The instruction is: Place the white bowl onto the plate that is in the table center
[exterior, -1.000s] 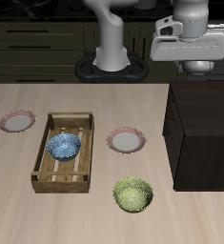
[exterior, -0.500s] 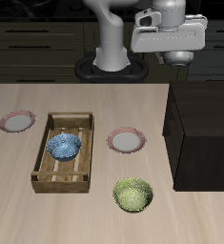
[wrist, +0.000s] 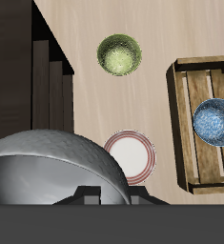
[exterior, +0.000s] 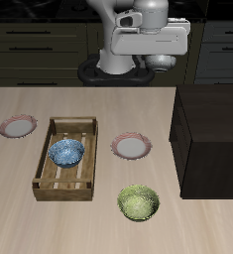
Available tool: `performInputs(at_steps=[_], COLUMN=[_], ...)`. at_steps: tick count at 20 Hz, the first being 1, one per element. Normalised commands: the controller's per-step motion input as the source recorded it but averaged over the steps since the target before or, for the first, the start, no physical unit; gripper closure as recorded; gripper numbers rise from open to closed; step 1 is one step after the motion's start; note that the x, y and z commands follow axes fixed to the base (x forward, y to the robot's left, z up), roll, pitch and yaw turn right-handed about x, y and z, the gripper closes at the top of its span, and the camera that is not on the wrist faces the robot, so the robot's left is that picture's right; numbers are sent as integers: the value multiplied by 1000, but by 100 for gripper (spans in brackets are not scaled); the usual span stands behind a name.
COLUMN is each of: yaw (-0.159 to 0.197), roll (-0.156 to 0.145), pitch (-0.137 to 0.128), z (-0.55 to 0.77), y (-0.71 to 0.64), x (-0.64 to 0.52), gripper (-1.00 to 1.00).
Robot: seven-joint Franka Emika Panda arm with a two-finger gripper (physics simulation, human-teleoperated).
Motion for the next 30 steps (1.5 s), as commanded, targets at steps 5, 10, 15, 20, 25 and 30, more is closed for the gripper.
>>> performInputs(at_steps=[5, 10, 15, 20, 25, 30], yaw=[-22, 20, 3, 9, 5, -10], roll=[-26, -5, -14, -2, -18, -16], pitch=[15, 10, -22, -17, 0, 2], z=[-116, -147, -26, -195, -203, -264], y=[-409, -226, -246, -56, -79, -63], x=[-49, -101, -135, -81, -5, -13], gripper=[100, 100, 100, 100, 100, 100])
